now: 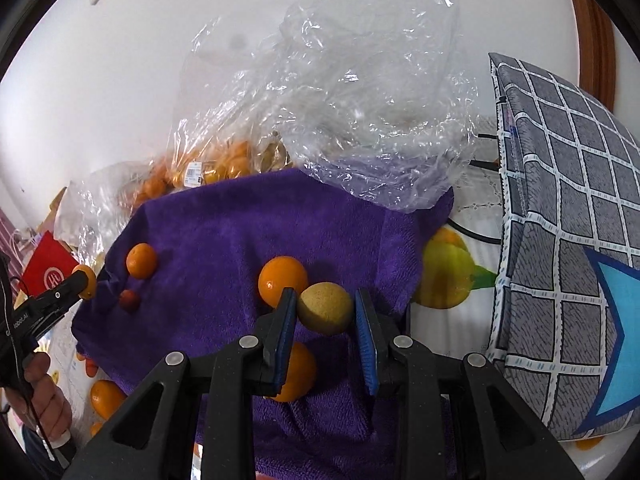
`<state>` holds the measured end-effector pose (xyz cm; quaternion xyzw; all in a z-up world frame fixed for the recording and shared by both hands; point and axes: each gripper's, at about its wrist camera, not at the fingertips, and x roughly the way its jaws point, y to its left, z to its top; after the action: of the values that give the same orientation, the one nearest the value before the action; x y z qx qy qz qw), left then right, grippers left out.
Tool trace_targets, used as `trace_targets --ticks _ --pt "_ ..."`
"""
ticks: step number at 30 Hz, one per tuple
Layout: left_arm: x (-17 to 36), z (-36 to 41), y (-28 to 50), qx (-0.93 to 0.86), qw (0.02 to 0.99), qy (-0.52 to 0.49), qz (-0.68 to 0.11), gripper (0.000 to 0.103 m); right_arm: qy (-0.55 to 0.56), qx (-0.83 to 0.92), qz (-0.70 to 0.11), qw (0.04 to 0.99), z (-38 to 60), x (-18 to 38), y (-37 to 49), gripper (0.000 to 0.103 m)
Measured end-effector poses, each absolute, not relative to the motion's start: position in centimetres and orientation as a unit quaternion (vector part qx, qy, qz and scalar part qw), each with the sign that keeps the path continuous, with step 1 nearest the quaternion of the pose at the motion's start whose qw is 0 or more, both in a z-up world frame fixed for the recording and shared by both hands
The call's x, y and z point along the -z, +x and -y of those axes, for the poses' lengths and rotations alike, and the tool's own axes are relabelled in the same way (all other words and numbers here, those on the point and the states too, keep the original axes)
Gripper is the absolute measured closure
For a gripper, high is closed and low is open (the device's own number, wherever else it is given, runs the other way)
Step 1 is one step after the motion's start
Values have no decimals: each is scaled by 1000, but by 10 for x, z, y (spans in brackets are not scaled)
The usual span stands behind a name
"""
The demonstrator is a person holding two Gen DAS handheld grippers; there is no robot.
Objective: Organize fruits
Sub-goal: 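Open the right tool onto the towel while the left tool releases its orange there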
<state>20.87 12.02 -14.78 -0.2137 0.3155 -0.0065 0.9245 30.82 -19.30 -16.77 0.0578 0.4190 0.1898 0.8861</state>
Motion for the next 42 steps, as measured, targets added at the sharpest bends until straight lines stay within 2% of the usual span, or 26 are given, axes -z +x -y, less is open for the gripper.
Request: trace_targets --ticks 11,15,32,42 --pt "160 -119 217 -21 913 -206 -352 67 51 -195 -422 884 192 167 306 70" --pt "162 -118 219 -30 907 -207 -364 67 52 -191 -415 888 194 163 303 61" --pt "166 -98 227 -72 918 -123 -370 67 63 -189 -393 898 201 149 285 59" --pt "166 -99 227 -57 920 -124 -366 65 50 -188 -371 908 200 138 272 57"
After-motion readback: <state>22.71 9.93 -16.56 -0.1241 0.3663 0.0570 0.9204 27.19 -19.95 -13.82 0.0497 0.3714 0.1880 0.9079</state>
